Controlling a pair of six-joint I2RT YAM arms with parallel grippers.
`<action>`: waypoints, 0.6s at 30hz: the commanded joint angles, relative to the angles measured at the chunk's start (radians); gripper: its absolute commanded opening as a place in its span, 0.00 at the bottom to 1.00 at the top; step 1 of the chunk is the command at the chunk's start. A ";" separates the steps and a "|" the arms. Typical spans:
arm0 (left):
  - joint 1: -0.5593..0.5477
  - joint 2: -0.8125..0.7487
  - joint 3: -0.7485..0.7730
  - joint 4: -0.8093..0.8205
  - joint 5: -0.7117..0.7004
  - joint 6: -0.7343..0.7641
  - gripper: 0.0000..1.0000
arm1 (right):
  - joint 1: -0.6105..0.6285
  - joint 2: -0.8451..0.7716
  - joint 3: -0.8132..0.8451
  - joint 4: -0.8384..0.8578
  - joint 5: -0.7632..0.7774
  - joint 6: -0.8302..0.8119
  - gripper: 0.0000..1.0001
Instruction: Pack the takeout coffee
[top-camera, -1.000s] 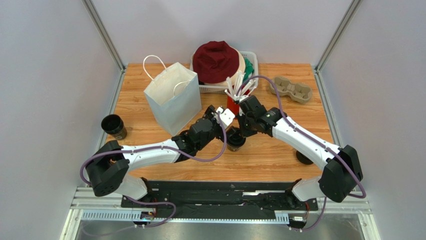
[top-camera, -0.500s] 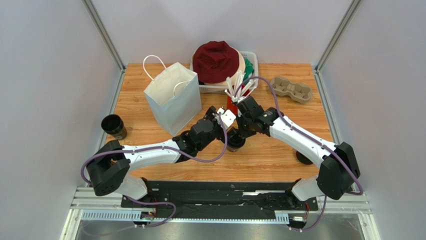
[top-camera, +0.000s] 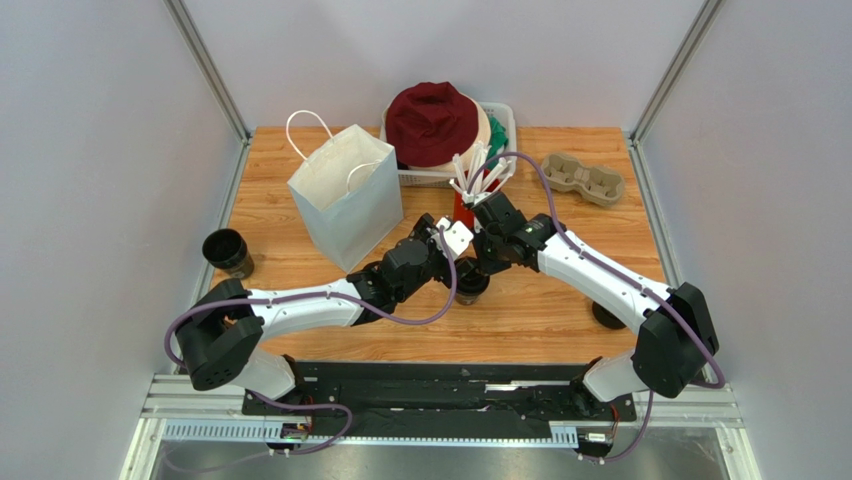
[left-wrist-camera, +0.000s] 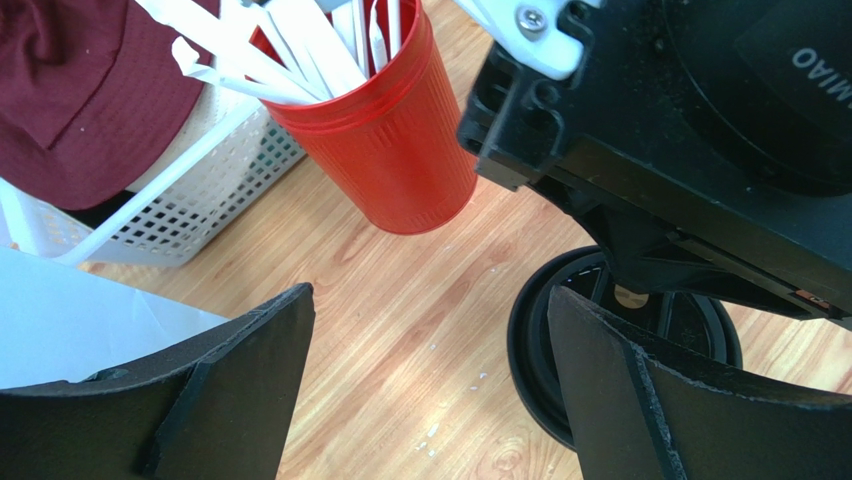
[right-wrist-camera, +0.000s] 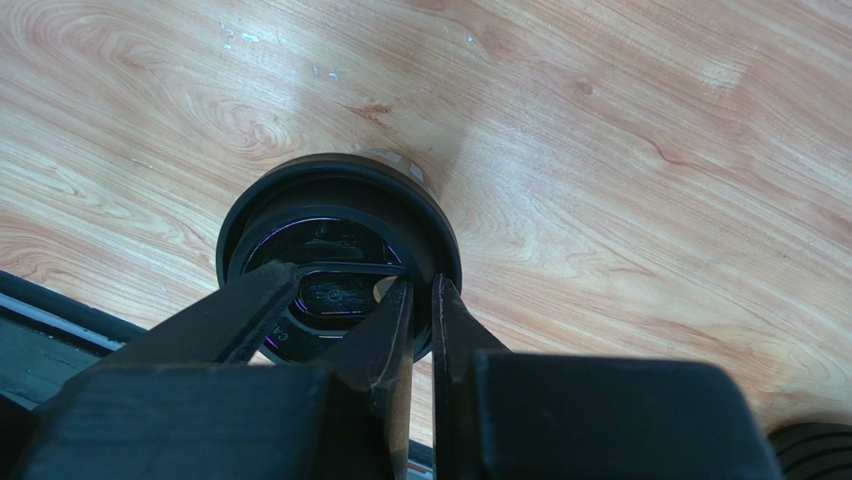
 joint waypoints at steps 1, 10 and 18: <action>-0.010 0.009 0.007 0.030 0.010 0.011 0.95 | 0.010 0.015 0.050 0.025 0.005 -0.002 0.11; -0.013 0.014 0.010 0.027 0.010 0.012 0.95 | 0.019 0.022 0.058 0.019 0.017 -0.007 0.19; -0.014 0.015 0.008 0.025 0.013 0.014 0.95 | 0.019 0.009 0.058 0.018 0.019 -0.011 0.25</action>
